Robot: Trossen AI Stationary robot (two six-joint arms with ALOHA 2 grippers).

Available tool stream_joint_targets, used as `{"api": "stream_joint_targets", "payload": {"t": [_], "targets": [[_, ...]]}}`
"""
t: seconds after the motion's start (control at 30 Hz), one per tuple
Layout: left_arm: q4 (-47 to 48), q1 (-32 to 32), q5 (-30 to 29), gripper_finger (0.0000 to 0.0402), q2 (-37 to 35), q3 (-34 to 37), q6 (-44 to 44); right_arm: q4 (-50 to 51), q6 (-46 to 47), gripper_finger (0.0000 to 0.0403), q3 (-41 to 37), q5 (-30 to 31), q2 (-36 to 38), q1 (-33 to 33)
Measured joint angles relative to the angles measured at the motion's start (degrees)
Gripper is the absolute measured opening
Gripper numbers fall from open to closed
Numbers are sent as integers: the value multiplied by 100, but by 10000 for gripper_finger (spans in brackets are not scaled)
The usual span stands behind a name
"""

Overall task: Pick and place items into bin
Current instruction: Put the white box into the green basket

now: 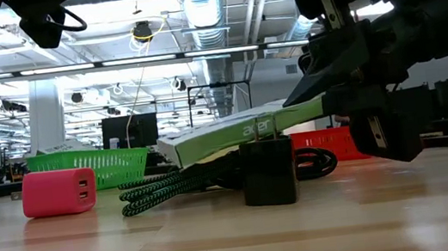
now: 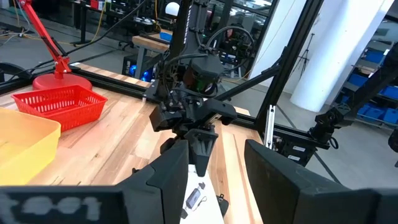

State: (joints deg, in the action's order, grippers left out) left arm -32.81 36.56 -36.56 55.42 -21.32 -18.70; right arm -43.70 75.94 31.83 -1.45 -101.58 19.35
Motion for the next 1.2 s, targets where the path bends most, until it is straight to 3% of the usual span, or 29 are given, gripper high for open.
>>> {"api": "stream_joint_targets", "payload": {"t": [0.77, 1.2], "targets": [[-9, -2, -2, 146, 0, 0, -88, -624, -600, 23, -1, -489, 104, -197], [-134, -413, -9, 146, 0, 0, -827, -461, -2641, 22, 2, -592, 1251, -821]]}}
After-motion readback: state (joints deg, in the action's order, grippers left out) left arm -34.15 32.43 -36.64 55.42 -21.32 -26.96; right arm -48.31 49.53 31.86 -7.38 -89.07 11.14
